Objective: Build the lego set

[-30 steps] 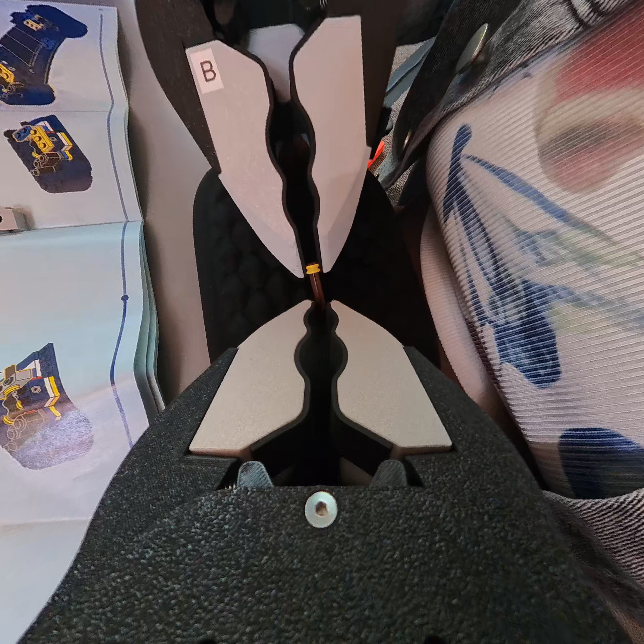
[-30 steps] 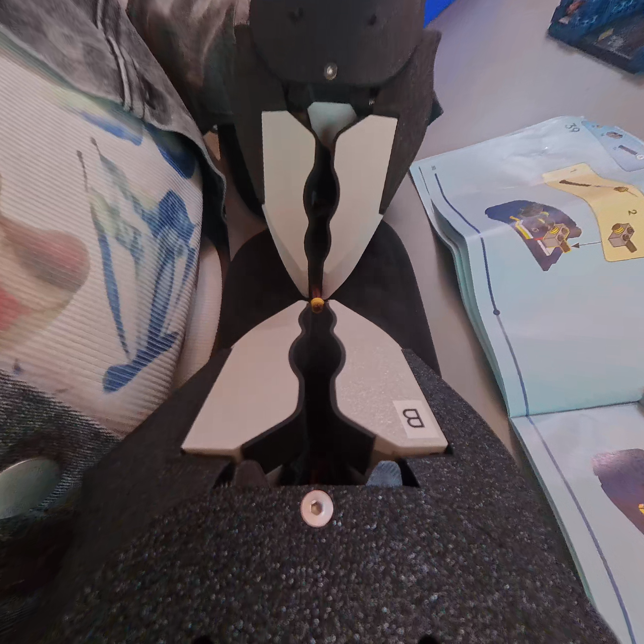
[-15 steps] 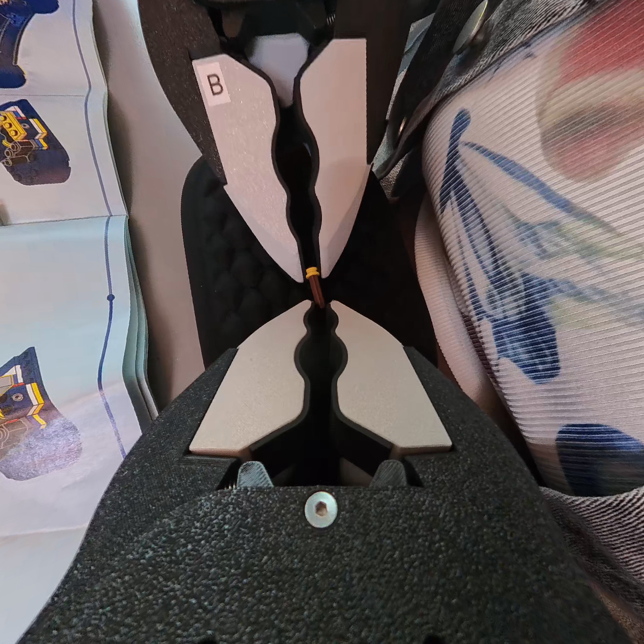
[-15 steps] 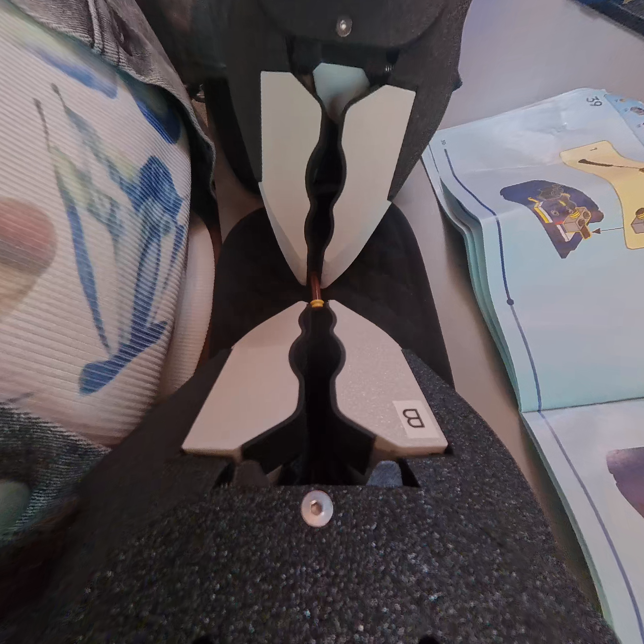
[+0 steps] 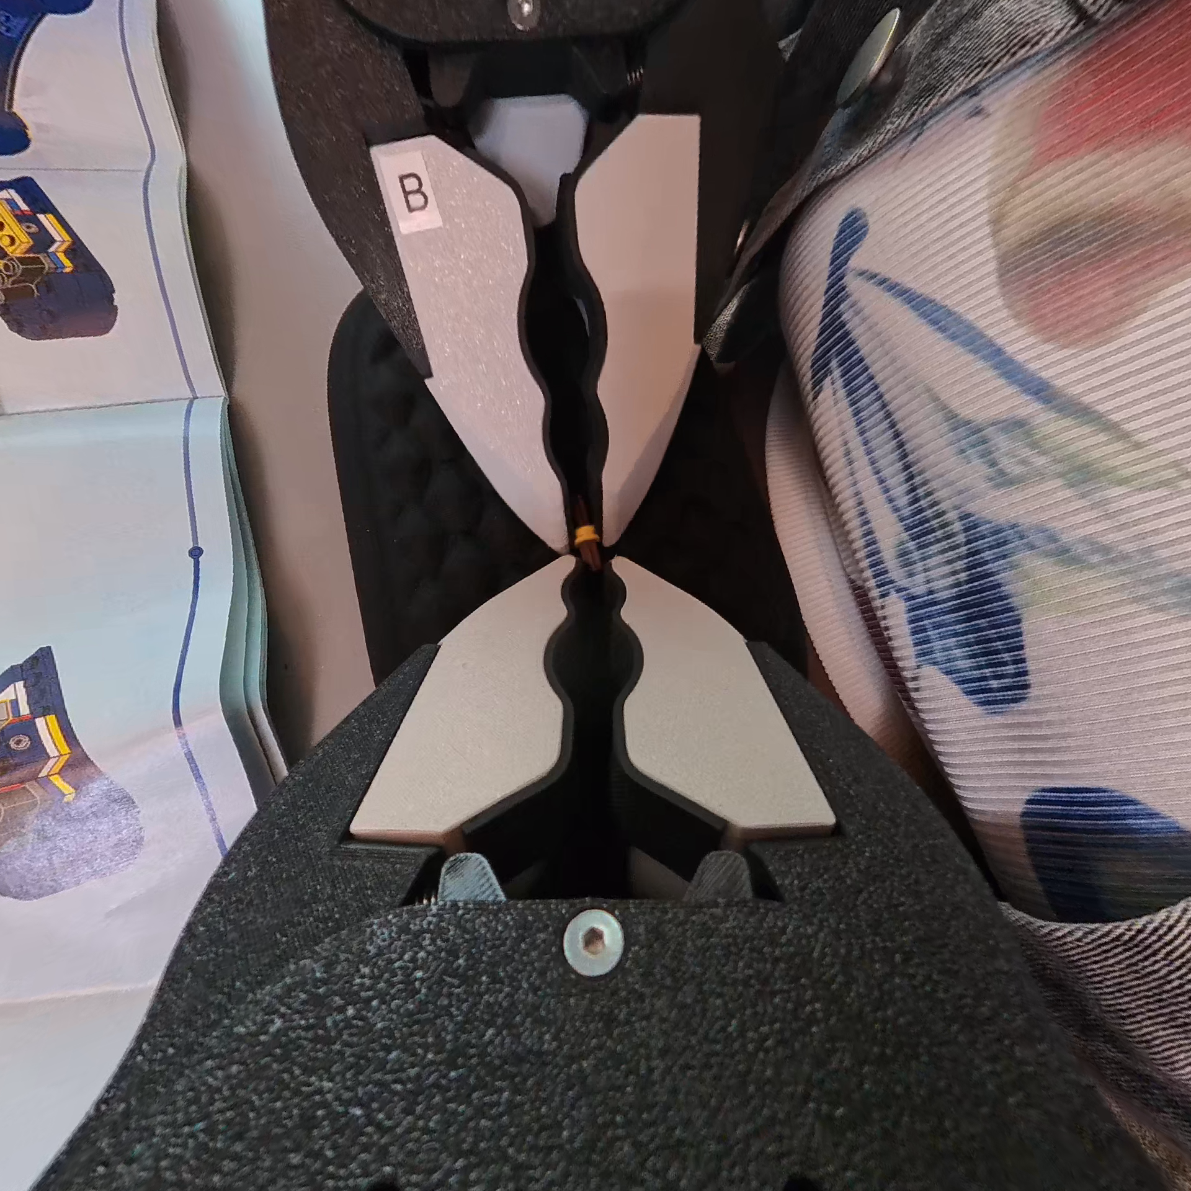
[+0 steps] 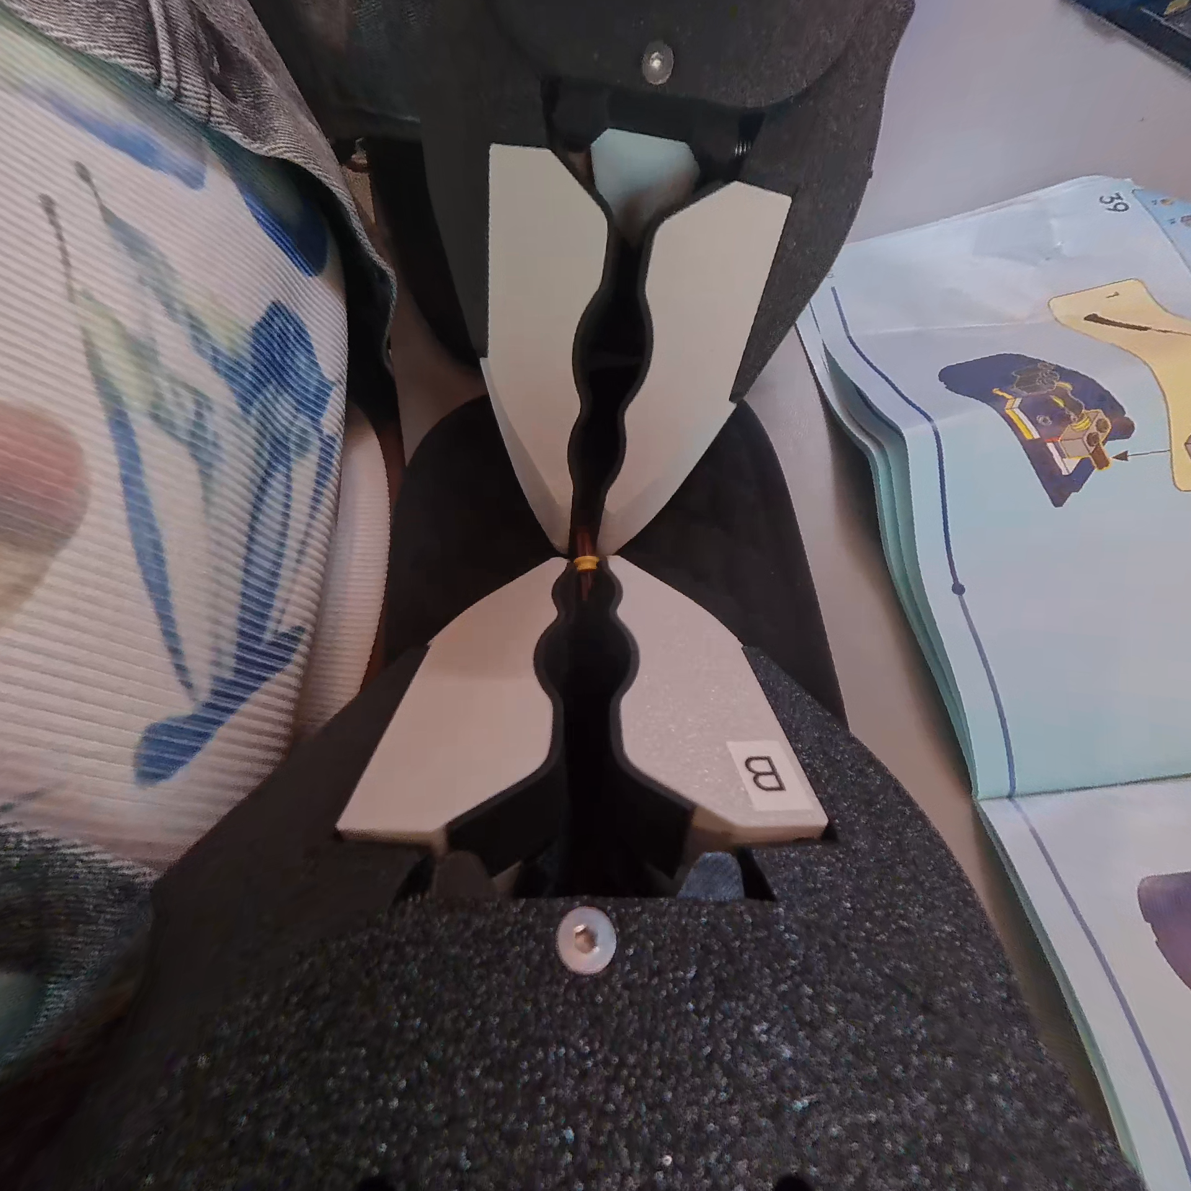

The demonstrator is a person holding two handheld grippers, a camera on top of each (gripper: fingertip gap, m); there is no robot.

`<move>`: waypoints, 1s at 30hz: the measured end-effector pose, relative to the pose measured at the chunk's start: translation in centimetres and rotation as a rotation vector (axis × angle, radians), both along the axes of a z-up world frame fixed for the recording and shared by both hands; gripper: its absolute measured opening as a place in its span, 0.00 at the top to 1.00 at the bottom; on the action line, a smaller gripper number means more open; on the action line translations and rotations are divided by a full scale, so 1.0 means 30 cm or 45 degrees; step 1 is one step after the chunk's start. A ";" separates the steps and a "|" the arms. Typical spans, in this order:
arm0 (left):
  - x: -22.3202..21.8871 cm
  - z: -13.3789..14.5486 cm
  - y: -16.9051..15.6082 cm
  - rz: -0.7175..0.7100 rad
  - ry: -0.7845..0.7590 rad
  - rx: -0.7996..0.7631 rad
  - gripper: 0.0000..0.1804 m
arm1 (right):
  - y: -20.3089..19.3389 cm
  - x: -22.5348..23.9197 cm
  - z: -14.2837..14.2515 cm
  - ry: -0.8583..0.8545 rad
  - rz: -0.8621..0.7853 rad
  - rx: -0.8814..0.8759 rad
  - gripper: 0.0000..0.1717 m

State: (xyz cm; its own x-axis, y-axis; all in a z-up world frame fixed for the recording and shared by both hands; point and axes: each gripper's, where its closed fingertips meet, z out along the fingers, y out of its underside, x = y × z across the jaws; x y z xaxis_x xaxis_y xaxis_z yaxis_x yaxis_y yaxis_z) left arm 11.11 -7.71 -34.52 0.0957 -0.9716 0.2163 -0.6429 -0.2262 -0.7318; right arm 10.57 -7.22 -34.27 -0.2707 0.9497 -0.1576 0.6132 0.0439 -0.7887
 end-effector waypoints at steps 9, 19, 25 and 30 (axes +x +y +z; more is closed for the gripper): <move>0.003 0.008 0.004 0.010 -0.020 -0.003 0.97 | 0.001 0.002 0.014 0.000 -0.010 -0.070 0.96; 0.002 0.017 0.008 0.022 -0.037 0.014 0.97 | 0.015 0.011 0.031 0.055 0.020 -0.045 0.97; 0.002 0.041 0.042 0.103 -0.070 0.095 0.89 | 0.032 0.007 0.028 0.004 -0.042 0.011 0.97; 0.013 0.040 0.032 0.048 -0.042 0.223 0.96 | 0.023 -0.003 0.016 -0.008 -0.060 -0.002 0.97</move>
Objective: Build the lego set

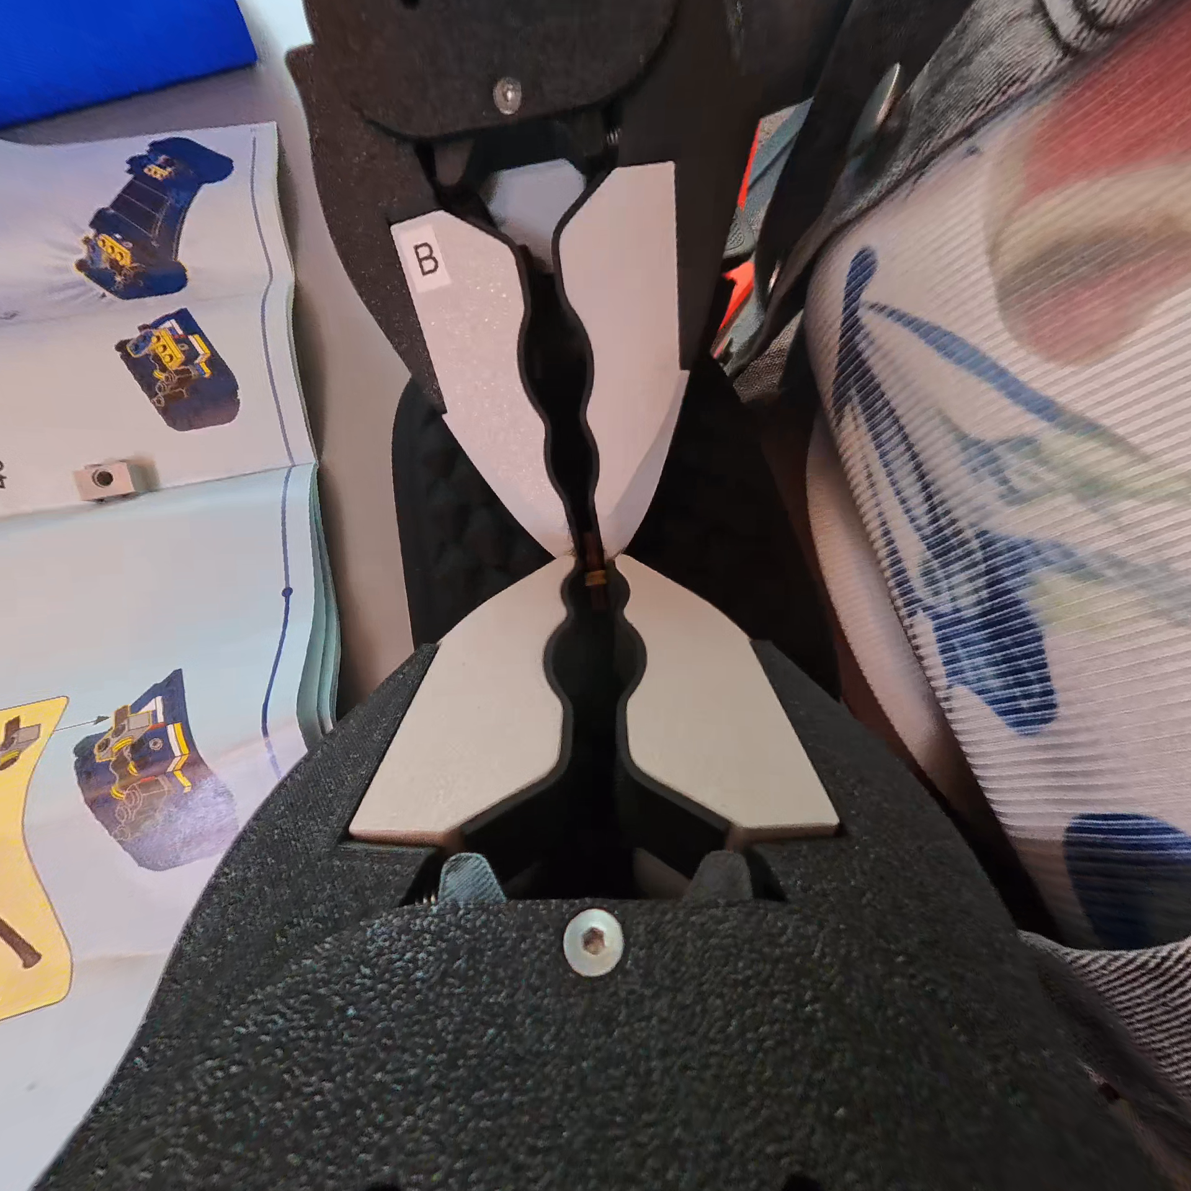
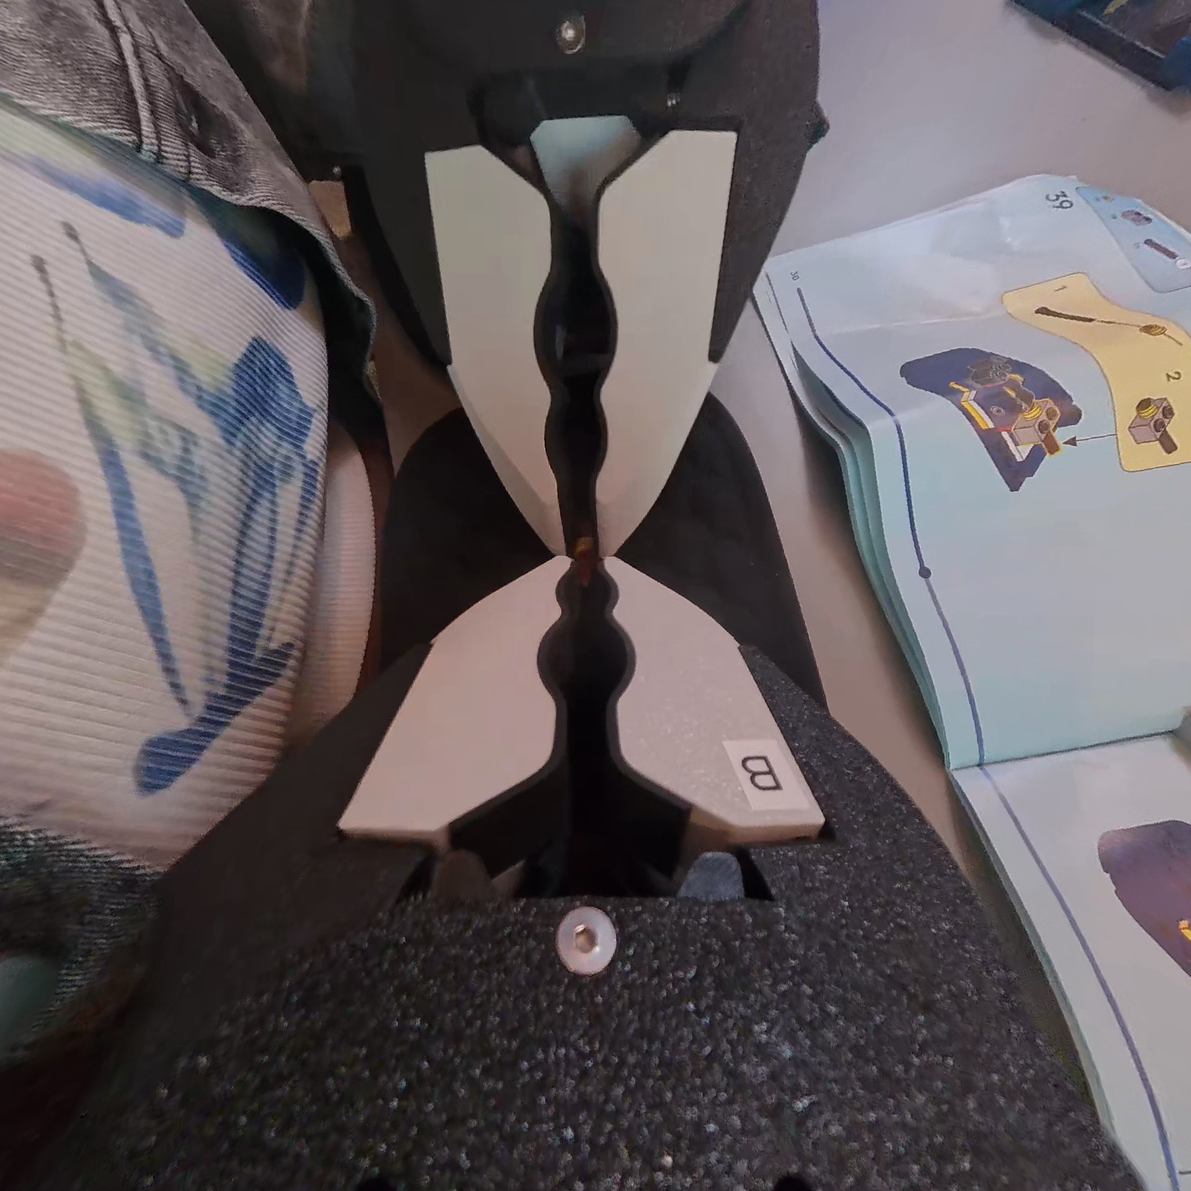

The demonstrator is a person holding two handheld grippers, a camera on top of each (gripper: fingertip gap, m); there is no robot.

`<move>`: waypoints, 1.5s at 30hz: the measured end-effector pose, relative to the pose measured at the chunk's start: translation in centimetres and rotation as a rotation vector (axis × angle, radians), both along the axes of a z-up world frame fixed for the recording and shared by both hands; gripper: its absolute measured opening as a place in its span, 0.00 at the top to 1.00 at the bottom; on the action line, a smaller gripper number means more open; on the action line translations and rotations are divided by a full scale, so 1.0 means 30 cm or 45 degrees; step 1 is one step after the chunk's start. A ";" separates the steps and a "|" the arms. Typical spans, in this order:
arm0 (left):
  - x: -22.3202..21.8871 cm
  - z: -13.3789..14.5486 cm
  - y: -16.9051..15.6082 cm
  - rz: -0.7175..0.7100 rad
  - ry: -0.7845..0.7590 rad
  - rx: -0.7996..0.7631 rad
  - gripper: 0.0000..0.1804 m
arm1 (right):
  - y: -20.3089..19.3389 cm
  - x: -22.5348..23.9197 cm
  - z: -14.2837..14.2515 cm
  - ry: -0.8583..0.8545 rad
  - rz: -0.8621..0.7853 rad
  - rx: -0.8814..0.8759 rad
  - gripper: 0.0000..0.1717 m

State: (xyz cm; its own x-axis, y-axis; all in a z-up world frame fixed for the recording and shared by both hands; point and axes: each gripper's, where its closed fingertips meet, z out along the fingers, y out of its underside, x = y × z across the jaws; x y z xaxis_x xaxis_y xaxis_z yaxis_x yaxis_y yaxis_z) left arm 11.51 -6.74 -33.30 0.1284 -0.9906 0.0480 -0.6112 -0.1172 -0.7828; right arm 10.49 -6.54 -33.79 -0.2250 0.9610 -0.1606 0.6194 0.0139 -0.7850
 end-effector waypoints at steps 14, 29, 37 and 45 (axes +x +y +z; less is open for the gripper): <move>-0.010 0.026 0.044 0.082 -0.065 0.027 0.93 | 0.035 0.022 0.014 0.068 -0.042 0.022 0.97; 0.002 -0.012 0.028 0.030 0.020 0.034 0.96 | 0.028 0.008 0.010 0.093 -0.054 -0.016 0.98; -0.016 -0.019 0.019 0.024 0.061 0.028 0.96 | 0.023 0.016 0.008 0.091 -0.041 -0.006 0.98; -0.013 -0.002 0.033 0.039 0.001 0.010 0.96 | 0.036 0.014 0.023 0.107 -0.029 -0.011 0.97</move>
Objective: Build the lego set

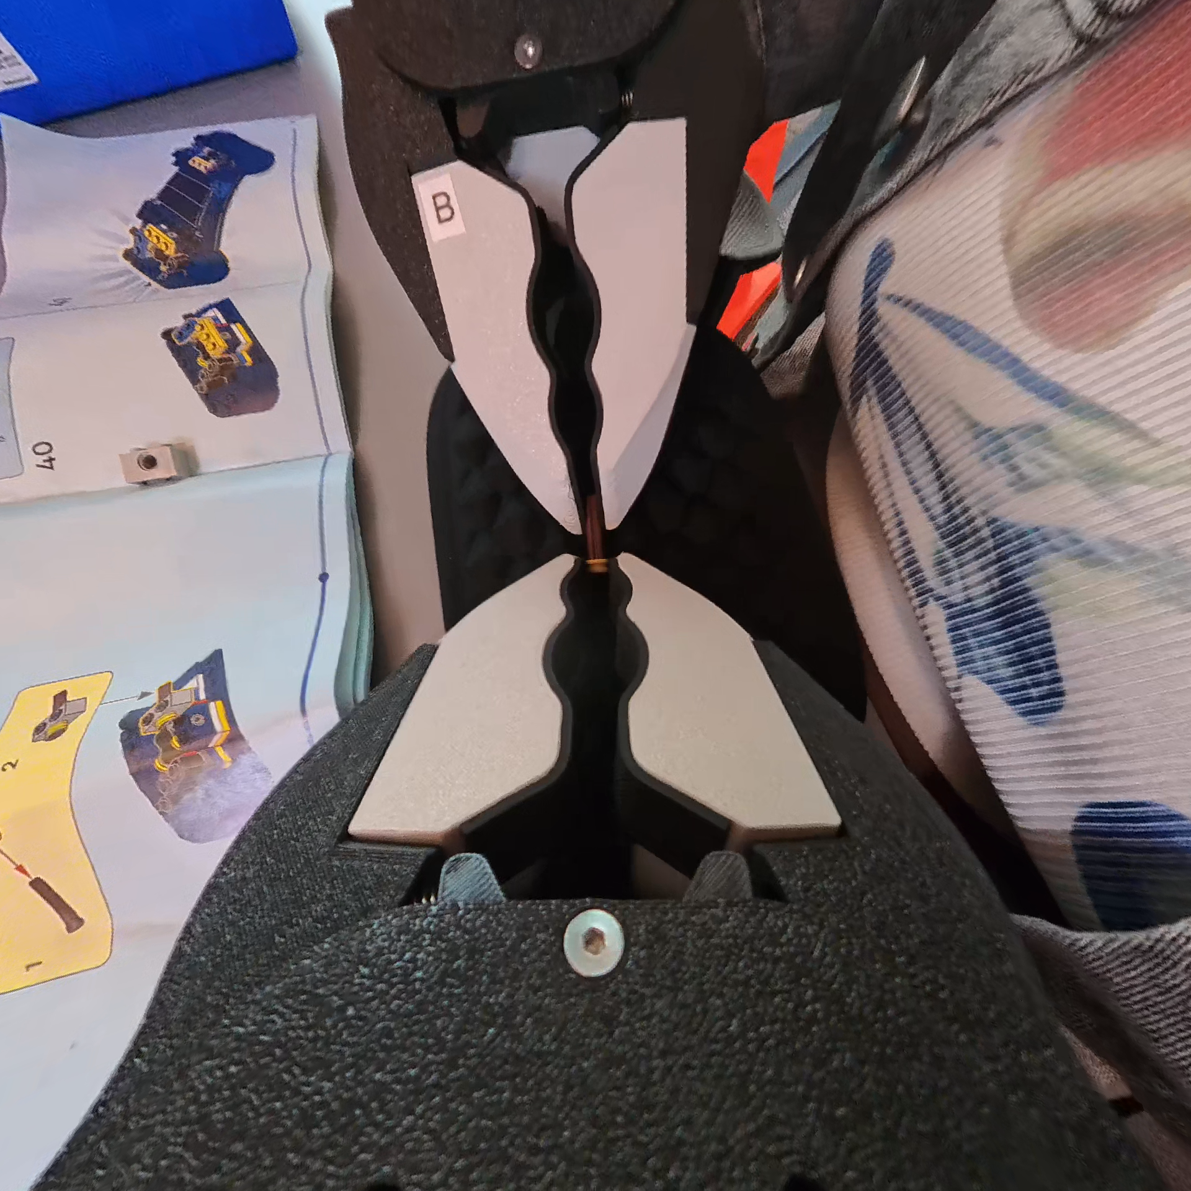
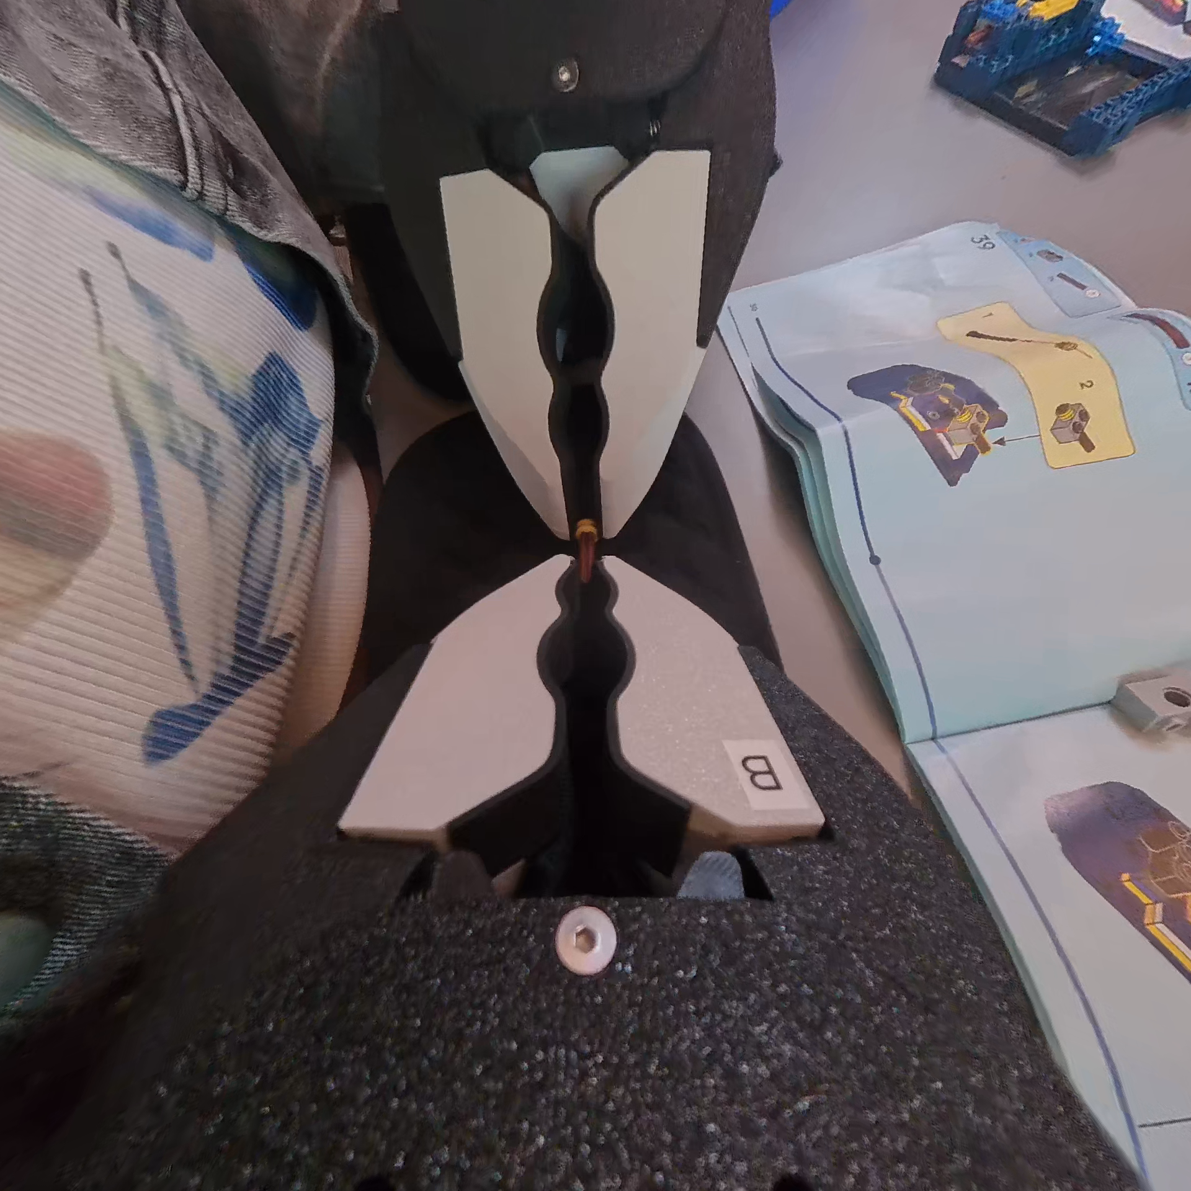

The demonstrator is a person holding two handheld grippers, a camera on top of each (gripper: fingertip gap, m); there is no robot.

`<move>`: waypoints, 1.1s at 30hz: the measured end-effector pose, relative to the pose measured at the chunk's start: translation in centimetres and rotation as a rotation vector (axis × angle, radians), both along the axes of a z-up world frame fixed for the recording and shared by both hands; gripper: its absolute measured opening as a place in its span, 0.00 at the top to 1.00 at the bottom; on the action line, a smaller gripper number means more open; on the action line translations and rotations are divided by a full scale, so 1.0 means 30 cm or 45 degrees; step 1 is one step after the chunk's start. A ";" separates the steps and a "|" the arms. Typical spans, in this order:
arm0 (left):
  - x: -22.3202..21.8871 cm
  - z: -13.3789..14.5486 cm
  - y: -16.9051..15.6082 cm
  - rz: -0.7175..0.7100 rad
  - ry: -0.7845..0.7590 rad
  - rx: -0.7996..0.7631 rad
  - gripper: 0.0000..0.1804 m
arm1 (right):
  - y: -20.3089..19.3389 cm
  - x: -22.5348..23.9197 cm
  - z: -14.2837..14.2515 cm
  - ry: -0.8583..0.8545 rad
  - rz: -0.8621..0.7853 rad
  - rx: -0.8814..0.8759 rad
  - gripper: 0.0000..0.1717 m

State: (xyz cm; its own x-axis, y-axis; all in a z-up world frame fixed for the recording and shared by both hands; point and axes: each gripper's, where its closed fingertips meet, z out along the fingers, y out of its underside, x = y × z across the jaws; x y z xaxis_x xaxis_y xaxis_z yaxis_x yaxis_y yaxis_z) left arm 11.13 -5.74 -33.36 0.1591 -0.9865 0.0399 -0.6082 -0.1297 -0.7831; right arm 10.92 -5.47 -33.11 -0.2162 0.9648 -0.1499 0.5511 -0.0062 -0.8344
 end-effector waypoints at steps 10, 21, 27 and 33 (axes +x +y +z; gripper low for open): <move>-0.201 0.394 0.302 0.706 -0.841 0.499 0.56 | 0.364 -0.127 0.289 0.476 -0.372 0.161 0.98; -0.316 0.400 0.345 0.846 -0.935 0.727 0.45 | 0.567 -0.176 0.508 1.265 -0.331 -0.443 0.98; -0.334 0.412 0.381 0.904 -0.939 0.766 0.44 | 0.553 -0.173 0.485 1.274 -0.312 -0.459 0.98; -0.270 0.558 0.411 0.746 -1.147 0.641 0.69 | 0.558 -0.164 0.492 1.263 -0.372 -0.148 0.98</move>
